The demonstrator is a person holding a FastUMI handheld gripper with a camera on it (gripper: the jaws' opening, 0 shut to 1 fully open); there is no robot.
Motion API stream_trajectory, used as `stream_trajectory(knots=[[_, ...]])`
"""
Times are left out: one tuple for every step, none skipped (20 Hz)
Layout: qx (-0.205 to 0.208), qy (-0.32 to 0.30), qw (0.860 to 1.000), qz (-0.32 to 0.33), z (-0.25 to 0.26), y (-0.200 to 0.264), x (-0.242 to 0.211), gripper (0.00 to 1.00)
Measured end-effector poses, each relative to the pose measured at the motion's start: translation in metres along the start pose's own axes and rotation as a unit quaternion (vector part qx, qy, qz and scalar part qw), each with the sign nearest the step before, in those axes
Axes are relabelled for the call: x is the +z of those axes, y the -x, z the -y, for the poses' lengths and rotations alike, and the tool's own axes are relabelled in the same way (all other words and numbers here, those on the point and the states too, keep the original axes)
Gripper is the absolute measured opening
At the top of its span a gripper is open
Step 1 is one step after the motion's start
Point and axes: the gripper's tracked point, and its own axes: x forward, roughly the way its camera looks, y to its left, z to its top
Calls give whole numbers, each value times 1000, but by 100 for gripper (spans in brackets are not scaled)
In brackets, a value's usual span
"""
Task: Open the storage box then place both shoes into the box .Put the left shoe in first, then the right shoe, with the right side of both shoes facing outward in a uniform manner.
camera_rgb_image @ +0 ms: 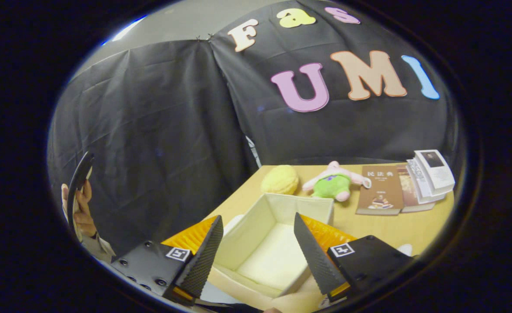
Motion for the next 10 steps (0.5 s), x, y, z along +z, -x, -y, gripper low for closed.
stream_trajectory(knots=[[-10,1,1000,1,13,6,-1,100],[-19,4,1000,2,24,12,-1,100],[-28,7,1000,0,37,17,-3,100],[-36,9,999,-1,55,19,-6,100],[-43,10,999,-6,66,23,-10,100],[-50,10,999,-12,78,27,-15,100],[-58,12,998,-18,84,35,-20,100],[-64,14,998,-24,94,39,-26,100],[-70,18,997,-32,103,42,-32,100],[-75,22,996,-40,112,45,-38,100]])
